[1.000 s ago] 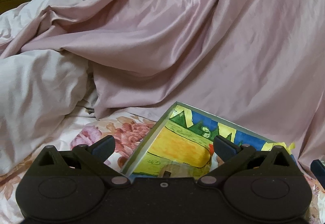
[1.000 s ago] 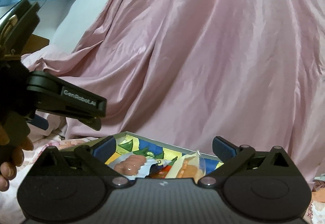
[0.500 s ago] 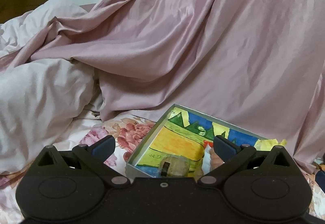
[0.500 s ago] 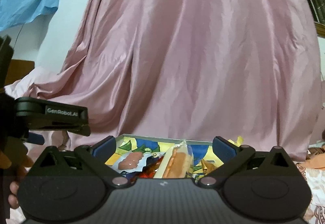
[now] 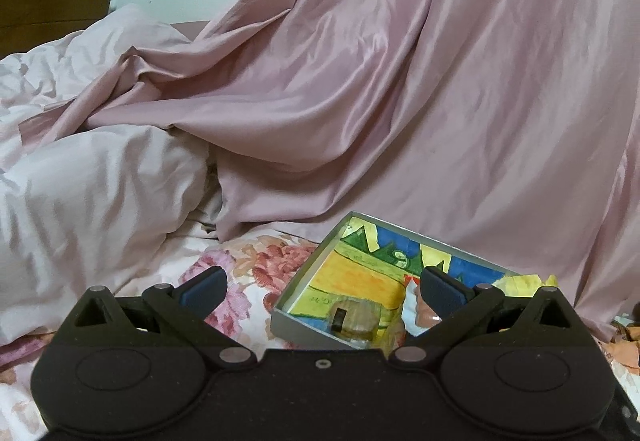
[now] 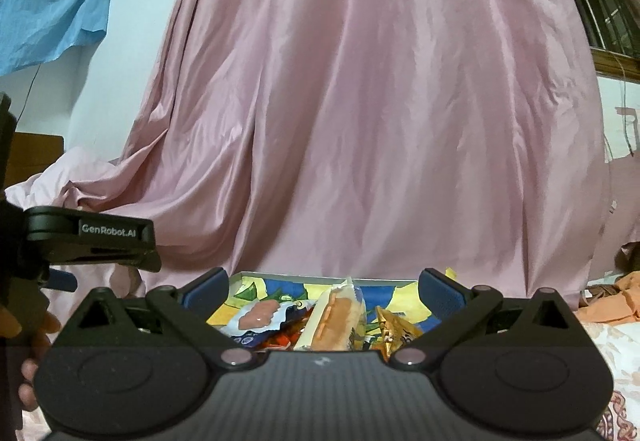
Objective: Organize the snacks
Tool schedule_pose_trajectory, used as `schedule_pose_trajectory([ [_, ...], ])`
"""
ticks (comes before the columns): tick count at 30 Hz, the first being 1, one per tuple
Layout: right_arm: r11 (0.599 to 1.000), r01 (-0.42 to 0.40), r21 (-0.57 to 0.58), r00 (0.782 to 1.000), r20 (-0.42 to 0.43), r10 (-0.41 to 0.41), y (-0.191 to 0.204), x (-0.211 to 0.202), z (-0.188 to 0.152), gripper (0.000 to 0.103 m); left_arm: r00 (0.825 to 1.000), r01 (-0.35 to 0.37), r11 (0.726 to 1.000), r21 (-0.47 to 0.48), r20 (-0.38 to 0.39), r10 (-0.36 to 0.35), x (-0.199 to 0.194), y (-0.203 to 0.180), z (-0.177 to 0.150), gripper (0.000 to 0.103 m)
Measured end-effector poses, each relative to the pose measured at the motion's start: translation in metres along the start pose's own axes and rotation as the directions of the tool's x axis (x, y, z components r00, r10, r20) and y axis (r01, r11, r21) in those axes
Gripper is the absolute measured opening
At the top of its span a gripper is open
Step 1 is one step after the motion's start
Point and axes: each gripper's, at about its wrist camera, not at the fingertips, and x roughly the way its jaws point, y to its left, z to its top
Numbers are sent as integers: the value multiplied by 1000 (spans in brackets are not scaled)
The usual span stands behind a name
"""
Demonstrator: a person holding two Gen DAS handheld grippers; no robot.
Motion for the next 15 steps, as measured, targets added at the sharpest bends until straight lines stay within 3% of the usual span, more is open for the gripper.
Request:
schedule_pose_trajectory([
  [15,1000,26,4,1000,-7,-26,3,-33,-7,103,1000,-27,998,55,17,26,-40,15,-24,102],
])
